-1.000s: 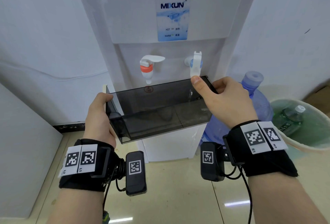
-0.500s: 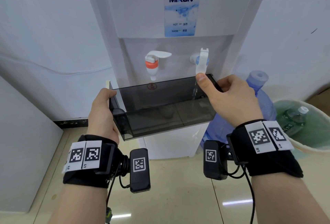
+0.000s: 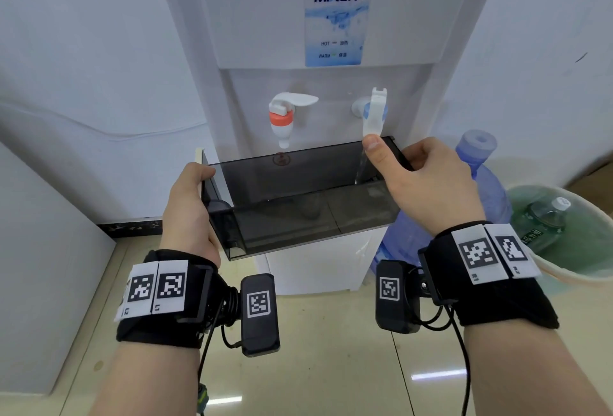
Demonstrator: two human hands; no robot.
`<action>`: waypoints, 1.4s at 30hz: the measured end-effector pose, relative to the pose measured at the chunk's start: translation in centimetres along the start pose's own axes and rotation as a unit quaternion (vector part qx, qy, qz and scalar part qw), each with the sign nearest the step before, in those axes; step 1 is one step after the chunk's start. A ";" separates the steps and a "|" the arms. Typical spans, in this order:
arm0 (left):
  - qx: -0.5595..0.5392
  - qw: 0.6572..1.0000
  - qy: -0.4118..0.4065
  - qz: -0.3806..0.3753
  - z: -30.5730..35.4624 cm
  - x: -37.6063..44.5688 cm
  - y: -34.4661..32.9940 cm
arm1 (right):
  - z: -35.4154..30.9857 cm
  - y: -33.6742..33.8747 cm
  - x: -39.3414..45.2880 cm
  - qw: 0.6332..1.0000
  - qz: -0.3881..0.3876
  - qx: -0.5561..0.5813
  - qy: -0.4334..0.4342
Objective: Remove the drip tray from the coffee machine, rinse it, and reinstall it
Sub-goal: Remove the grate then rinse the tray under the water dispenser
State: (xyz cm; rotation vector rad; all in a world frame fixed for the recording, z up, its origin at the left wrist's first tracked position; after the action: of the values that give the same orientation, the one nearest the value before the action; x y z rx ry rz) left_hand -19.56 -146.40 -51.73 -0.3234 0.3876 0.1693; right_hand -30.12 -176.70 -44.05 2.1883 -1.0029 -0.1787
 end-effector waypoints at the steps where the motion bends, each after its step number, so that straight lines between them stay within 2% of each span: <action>1: 0.001 1.000 0.001 0.001 0.0 0.0 0.0 | 0.0 0.0 0.0 1.000 0.001 -0.001 0.001; 42: -0.006 1.000 -0.016 -0.022 0.4 0.2 0.7 | -1.0 -0.8 -0.6 1.000 -0.005 -0.006 -0.004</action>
State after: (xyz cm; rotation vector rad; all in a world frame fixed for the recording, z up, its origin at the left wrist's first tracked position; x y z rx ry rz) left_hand -19.40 -145.61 -51.59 -0.3409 0.3471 0.1341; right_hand -29.64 -175.41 -43.96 2.1848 -0.9925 -0.1981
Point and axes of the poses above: each hand's wrist, its own x-axis towards the middle knuckle, its own y-axis out of the back of the hand, z = x × y, the point moved 9 cm from there along x, towards the middle knuckle, and after that the axes turned 5 degrees about z, right-handed, at the moved point
